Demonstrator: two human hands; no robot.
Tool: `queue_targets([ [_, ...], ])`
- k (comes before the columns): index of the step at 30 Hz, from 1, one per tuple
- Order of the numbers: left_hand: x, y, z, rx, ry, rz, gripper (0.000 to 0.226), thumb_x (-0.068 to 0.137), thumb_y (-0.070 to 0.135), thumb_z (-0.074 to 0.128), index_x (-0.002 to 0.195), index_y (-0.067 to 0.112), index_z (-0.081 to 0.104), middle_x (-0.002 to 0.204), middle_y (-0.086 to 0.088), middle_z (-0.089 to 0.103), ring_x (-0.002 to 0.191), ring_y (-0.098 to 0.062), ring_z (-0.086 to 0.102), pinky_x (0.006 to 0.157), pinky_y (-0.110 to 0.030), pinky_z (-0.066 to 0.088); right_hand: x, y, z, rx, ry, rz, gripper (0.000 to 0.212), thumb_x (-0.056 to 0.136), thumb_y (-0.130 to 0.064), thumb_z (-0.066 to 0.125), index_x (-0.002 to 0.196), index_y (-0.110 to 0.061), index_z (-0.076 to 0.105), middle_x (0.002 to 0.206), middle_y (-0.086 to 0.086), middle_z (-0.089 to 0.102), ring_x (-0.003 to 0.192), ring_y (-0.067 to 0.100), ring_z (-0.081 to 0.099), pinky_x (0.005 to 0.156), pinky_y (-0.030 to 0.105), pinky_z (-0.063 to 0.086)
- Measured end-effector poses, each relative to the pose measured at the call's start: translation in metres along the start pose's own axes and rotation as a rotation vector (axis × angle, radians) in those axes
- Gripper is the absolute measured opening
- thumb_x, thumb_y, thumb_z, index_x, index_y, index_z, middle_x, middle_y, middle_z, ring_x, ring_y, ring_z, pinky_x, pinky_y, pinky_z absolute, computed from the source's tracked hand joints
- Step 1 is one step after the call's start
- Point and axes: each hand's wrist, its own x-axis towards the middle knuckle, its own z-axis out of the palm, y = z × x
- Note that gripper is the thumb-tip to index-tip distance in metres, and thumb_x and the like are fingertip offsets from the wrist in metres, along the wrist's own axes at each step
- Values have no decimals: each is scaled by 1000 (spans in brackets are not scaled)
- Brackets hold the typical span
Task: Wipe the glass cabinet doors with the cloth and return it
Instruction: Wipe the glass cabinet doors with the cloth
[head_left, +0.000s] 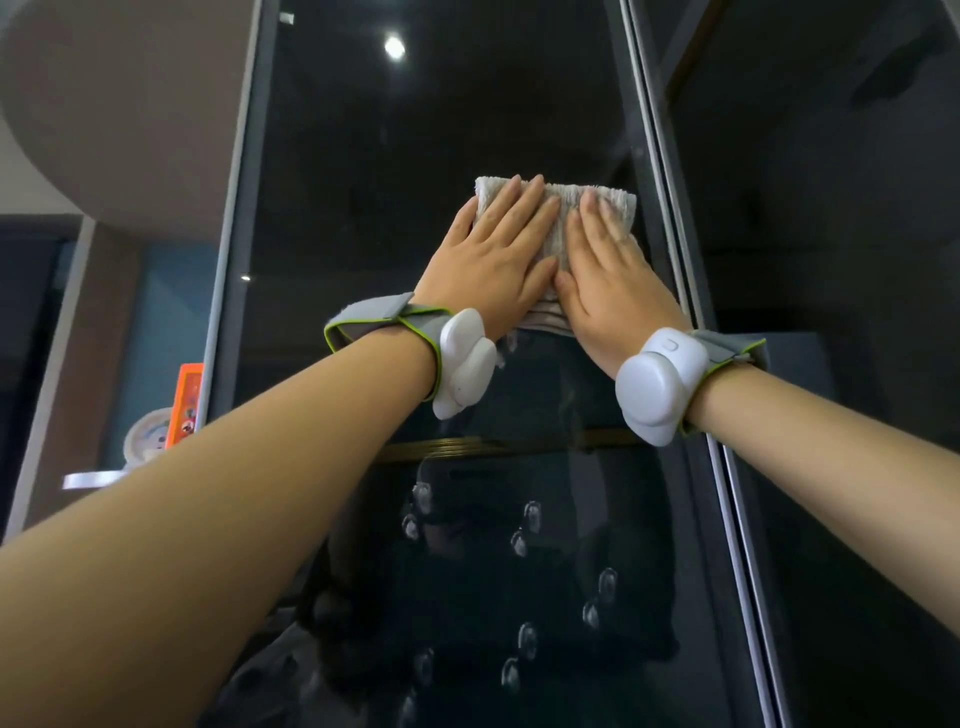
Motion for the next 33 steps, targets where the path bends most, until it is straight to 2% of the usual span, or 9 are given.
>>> queue_targets([
  [12,-61,-75,-22,-5,4,-75,55,98,38,21,146,17,5,158,-2,1,144,-16,-5,112,-27,-10,18,-93,1,-25,-37,-99,57,100,-29,18,145,-1,-3,157,14,-8,146,24,-8,121,36,4],
  [18,-84,-111,-30,-5,10,-127,55,98,37,22,146,18,5,158,-1,1,144,-15,-4,112,-28,-8,31,-132,3,-10,-13,-155,57,100,-29,19,146,-1,-2,158,14,-6,146,24,-6,120,36,4],
  [33,-124,-111,-33,-35,5,-206,55,97,39,20,146,20,3,157,0,0,144,-14,-6,114,-29,-7,9,-158,10,19,-25,-210,56,100,-29,18,146,-4,-2,158,11,-7,146,22,-8,119,33,1],
])
